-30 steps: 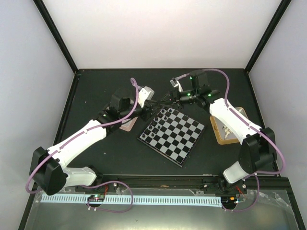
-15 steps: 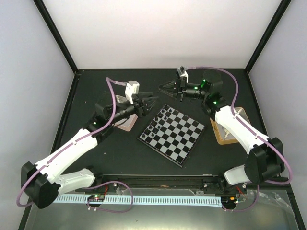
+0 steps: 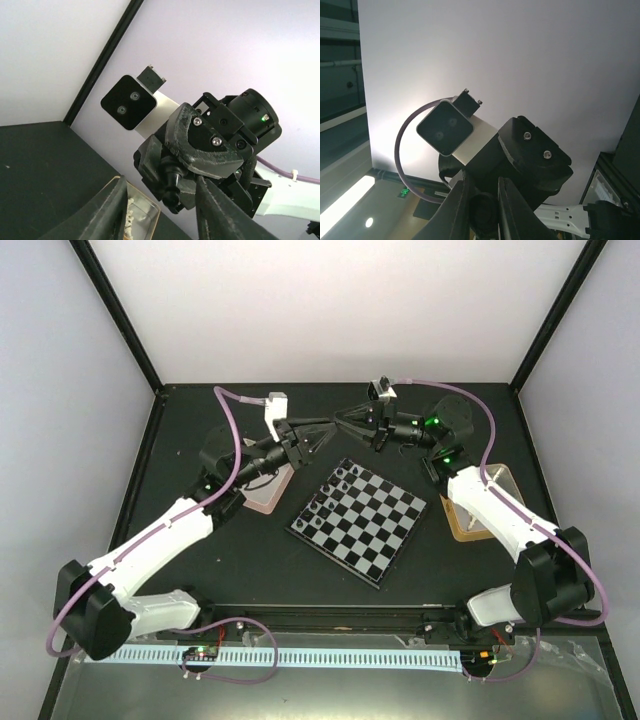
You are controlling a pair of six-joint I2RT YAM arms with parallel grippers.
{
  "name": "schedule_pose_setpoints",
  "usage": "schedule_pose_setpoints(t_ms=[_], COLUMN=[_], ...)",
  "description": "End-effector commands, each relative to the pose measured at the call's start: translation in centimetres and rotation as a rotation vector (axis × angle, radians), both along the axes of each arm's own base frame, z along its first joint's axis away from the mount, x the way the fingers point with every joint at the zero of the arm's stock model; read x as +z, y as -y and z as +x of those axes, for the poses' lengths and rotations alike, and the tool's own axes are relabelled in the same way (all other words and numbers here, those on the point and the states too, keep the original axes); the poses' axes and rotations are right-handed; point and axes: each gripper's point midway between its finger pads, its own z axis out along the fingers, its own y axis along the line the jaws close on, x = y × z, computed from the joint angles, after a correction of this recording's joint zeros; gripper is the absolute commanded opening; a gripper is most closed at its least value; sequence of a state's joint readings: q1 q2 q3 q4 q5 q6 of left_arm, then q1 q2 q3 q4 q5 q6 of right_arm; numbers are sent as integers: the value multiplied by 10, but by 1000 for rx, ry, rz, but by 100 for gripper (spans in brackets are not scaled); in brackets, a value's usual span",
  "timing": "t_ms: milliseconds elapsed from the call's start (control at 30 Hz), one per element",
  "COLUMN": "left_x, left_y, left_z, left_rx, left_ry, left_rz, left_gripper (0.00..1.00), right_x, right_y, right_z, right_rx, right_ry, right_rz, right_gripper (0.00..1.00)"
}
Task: Set up the chess pieces on the board
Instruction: Place the chess piece on the chessboard.
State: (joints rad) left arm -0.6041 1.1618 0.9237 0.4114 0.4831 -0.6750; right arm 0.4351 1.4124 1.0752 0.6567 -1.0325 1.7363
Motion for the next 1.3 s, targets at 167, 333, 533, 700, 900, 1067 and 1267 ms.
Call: schedule_pose_setpoints(t_ms=[167, 333, 533, 700, 900, 1067, 1267], left_x=[36, 33, 26, 10, -6, -28, -110], left_y=[14, 14, 8, 6, 1, -3, -14], left_z=[-8, -5, 0, 1, 0, 1, -1], left_rx=[-148, -126, -71, -58, -25, 0, 37], left_ry=[17, 19, 35, 13, 3, -46, -209], left_rz=[-118, -105, -53, 9, 100, 203, 533], left_gripper=[17, 9, 2, 2, 1, 1, 1], right_x=[8, 1, -14, -28, -45, -64, -98], right_y=[6, 5, 3, 3, 8, 14, 32], right_z=[-8, -6, -3, 2, 11, 17, 30], right_rx=[10, 6, -9, -32, -69, -102, -194], right_ry=[23, 22, 38, 52, 58, 46, 11], right_rz=[28, 9, -63, -131, -195, -272, -413], right_gripper=[11, 11, 19, 36, 52, 58, 61])
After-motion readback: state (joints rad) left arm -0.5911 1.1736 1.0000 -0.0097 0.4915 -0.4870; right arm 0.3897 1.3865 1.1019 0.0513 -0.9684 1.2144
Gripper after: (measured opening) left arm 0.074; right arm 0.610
